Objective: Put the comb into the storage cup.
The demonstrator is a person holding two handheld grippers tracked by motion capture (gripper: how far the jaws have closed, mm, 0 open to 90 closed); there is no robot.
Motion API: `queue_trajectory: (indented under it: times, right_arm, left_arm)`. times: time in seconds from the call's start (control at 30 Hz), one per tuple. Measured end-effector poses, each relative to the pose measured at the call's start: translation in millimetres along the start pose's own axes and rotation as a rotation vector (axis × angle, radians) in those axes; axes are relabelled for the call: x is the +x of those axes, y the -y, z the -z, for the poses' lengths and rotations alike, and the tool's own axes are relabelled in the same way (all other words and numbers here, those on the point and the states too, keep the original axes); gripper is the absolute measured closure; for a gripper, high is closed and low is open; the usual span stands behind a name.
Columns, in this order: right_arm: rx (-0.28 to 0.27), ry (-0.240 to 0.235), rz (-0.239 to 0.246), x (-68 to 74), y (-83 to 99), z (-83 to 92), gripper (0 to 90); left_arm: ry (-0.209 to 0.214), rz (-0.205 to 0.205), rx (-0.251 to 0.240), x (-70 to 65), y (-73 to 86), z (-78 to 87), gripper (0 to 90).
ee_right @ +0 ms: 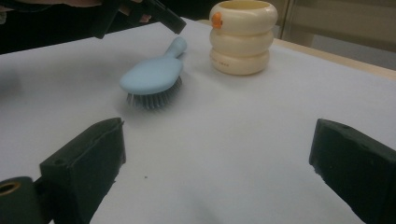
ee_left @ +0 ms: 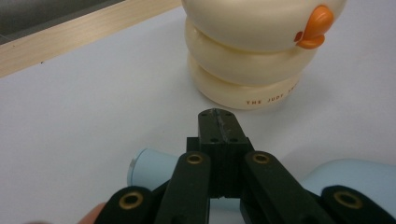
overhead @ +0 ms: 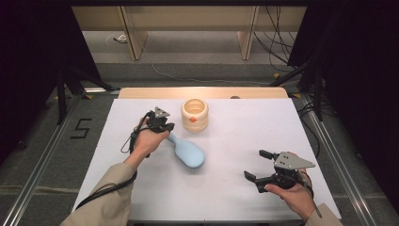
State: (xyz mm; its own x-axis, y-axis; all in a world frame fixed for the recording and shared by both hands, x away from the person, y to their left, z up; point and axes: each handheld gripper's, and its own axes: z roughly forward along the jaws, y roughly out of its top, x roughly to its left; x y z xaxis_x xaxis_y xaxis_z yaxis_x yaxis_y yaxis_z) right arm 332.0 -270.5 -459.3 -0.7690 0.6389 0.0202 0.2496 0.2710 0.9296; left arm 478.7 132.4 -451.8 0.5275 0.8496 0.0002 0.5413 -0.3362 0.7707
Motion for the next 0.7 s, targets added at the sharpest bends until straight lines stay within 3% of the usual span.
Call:
queue_trajectory:
  times: [0.2,0.7]
  right_arm:
    - [0.000,0.001,-0.002,-0.2,-0.1,0.7,4.8]
    - [-0.003,-0.006,-0.003,-0.2,-0.2,0.5,5.3]
  left_arm:
    - [-0.013,-0.020,0.044,-0.4,-5.2,-13.3,89.9]
    - [-0.044,-0.021,0.126,-0.1,-2.2,-32.8,89.9]
